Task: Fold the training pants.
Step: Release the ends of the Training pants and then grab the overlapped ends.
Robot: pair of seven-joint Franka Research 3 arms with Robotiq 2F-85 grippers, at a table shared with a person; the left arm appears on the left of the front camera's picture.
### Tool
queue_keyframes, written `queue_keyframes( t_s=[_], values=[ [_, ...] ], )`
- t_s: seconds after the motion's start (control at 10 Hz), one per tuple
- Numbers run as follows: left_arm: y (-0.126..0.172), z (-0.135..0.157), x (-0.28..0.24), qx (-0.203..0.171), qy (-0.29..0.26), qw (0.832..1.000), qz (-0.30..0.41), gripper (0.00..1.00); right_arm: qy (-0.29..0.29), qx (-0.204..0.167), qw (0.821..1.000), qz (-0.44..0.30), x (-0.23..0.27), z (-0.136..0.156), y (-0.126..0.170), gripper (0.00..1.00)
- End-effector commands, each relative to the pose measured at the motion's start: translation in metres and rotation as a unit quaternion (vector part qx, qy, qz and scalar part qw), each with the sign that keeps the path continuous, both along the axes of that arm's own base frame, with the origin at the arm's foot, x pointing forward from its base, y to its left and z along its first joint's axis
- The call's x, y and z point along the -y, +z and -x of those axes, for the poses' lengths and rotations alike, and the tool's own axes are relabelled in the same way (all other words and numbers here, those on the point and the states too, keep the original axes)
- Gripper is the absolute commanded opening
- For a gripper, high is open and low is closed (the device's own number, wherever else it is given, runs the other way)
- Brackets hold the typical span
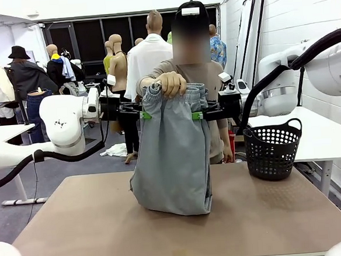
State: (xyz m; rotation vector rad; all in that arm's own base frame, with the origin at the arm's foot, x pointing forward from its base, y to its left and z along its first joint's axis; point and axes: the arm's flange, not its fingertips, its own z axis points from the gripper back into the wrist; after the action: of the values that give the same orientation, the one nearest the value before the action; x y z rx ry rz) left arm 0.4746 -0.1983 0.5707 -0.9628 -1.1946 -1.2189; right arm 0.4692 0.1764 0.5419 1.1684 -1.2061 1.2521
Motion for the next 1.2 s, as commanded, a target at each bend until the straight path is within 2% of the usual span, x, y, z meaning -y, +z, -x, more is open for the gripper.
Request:
queue_keyframes(
  t_s=[0.0, 0.2, 0.4, 0.5, 0.7, 0.8, 1.1],
  values=[
    [-0.001, -0.001, 0.007, 0.001, -0.023, 1.0, 0.009, 0.83, 0.01, -0.001, 1.0, -0.001, 0.0, -0.005, 0.004, 1.0],
    [-0.005, 0.001, 0.014, 0.006, -0.046, 0.999, -0.001, 0.43, 0.007, 0.013, 1.0, -0.012, 0.003, -0.007, 0.01, 1.0],
    [-0.002, 0.003, 0.018, 0.003, -0.047, 0.999, 0.019, 0.03, 0.015, 0.019, 1.0, -0.007, 0.009, -0.008, 0.013, 0.63],
    [0.0, 0.004, 0.018, 0.008, -0.038, 0.999, 0.032, 0.0, 0.022, 0.017, 1.0, -0.004, 0.012, -0.009, 0.015, 0.44],
    [0.005, 0.005, 0.016, 0.013, -0.025, 0.997, 0.072, 0.0, 0.029, 0.01, 1.0, 0.0, 0.015, -0.011, 0.018, 0.06],
    [0.007, 0.007, 0.015, 0.015, -0.017, 0.997, 0.076, 0.0, 0.033, 0.003, 0.999, 0.001, 0.016, -0.01, 0.018, 0.0],
    [0.007, 0.007, 0.015, 0.011, -0.017, 0.998, 0.067, 0.0, 0.041, 0.003, 0.999, 0.006, 0.02, -0.013, 0.022, 0.0]
  ],
)
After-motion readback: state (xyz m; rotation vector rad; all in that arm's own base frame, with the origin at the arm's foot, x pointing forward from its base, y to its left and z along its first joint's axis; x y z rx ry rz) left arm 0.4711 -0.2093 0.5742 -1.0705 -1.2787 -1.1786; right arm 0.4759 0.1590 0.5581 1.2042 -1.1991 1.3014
